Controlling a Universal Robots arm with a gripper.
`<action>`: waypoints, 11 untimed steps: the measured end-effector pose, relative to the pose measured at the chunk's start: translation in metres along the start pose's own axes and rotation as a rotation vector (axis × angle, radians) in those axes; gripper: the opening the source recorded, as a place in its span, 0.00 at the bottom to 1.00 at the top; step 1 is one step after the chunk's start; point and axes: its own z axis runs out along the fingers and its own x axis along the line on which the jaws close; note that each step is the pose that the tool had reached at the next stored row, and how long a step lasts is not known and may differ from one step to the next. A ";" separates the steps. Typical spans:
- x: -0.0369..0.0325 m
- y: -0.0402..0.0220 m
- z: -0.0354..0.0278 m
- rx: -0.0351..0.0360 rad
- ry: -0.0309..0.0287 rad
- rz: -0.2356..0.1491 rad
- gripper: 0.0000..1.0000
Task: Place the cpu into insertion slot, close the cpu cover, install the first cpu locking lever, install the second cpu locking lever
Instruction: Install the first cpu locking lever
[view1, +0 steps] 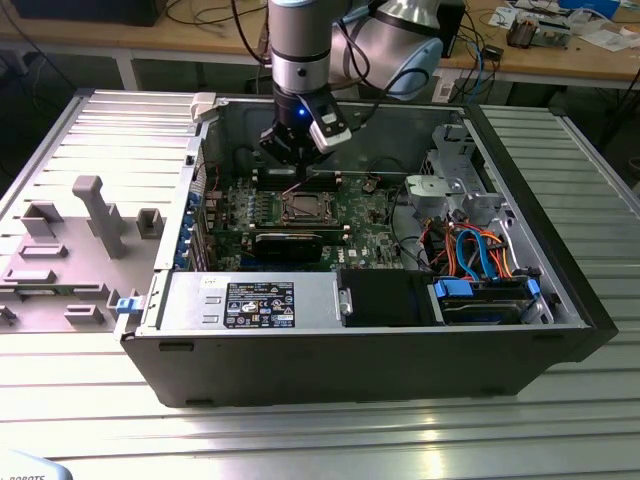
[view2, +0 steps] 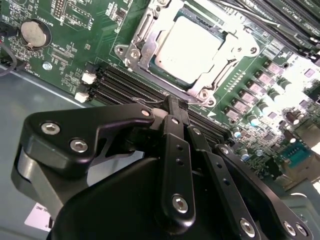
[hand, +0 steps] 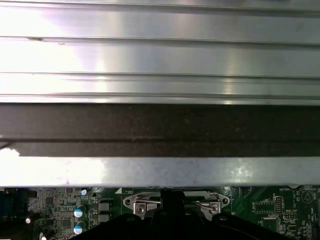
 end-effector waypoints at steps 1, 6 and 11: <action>-0.0013 0.0002 0.0007 0.0000 0.0003 0.000 0.11; -0.0061 0.0001 0.0040 0.0001 0.0008 0.000 0.11; -0.0123 -0.0003 0.0123 0.0001 0.0015 0.000 0.11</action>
